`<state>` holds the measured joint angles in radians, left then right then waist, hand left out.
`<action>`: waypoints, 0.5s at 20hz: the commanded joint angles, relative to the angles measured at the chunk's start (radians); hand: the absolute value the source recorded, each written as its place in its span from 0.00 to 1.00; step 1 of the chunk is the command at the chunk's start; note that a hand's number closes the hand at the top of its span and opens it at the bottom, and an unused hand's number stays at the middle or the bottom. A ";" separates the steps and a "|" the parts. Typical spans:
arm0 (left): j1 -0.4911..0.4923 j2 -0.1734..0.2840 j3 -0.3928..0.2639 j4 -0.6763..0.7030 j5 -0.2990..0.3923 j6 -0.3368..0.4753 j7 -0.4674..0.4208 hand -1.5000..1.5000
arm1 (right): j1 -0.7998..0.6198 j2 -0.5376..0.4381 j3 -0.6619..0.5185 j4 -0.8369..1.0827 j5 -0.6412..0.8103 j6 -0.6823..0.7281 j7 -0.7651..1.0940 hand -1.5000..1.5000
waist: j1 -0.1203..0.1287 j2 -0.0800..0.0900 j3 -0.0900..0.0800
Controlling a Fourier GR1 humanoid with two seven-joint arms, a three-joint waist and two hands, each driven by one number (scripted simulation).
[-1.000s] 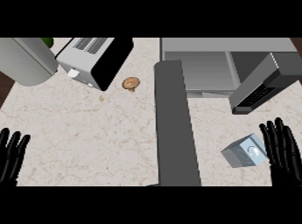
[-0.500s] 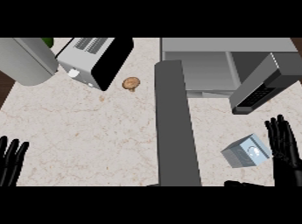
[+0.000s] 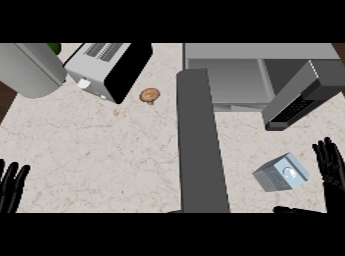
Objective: Pick up the milk, place it into the microwave and close the microwave
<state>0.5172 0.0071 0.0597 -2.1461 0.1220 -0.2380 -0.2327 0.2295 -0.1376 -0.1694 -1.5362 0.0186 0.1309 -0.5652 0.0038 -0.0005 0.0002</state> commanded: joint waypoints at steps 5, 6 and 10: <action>0.042 -0.007 -0.051 -0.005 -0.041 0.015 -0.030 0.00 | -0.114 -0.037 -0.034 0.283 0.039 0.028 -0.116 0.00 | 0.004 0.000 0.000; 0.023 -0.007 -0.011 -0.057 0.006 -0.001 0.031 0.00 | -0.137 -0.033 -0.030 0.344 0.071 0.003 -0.147 0.00 | 0.004 0.000 0.000; 0.041 0.003 0.003 -0.049 0.053 -0.030 0.034 0.00 | -0.143 -0.022 -0.038 0.339 0.065 -0.023 -0.132 0.00 | 0.002 0.000 0.000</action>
<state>0.5203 0.0046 0.0453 -2.1658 0.1240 -0.2305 -0.2103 0.1140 -0.1583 -0.1962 -1.2561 0.0724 0.1260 -0.6800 0.0051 -0.0003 0.0003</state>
